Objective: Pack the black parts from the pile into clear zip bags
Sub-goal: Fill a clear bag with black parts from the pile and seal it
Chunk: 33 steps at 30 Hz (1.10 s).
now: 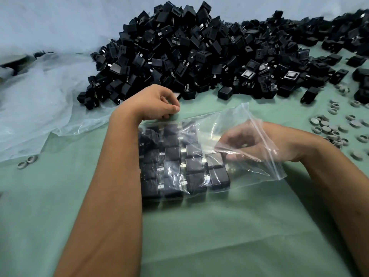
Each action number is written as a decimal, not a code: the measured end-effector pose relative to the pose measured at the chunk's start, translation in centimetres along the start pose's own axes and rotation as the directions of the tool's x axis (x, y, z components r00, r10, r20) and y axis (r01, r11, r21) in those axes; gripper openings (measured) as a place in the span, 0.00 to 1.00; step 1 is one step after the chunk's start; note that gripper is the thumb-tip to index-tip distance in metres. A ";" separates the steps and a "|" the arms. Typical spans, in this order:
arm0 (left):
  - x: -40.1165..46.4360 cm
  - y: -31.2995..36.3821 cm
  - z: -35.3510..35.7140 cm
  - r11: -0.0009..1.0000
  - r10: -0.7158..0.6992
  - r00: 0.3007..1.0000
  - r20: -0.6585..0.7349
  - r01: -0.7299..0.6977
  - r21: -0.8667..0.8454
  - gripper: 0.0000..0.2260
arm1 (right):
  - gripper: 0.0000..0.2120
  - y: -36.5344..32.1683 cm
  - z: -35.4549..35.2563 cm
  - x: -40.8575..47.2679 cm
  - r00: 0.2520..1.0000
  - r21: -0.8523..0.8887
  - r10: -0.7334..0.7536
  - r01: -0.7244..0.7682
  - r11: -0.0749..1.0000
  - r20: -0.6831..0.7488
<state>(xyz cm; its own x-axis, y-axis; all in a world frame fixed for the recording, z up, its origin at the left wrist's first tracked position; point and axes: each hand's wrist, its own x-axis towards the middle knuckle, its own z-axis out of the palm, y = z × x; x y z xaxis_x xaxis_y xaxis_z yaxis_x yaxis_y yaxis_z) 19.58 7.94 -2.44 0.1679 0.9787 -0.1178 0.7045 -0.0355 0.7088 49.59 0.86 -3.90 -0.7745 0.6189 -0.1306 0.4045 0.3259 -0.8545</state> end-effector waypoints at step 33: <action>-0.6 0.3 -1.0 1.000 -0.003 0.998 -0.061 0.004 0.002 0.02 | 0.13 1.0 0.8 0.9 1.000 0.237 -0.006 0.002 0.972 0.015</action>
<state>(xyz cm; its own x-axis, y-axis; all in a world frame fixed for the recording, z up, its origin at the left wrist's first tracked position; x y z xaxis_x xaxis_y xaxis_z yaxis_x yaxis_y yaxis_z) 19.01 7.56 -1.47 0.1230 0.9894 -0.0775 0.7065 -0.0324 0.7070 48.86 1.19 -5.24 -0.7845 0.6057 -0.1330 0.2759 0.1488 -0.9496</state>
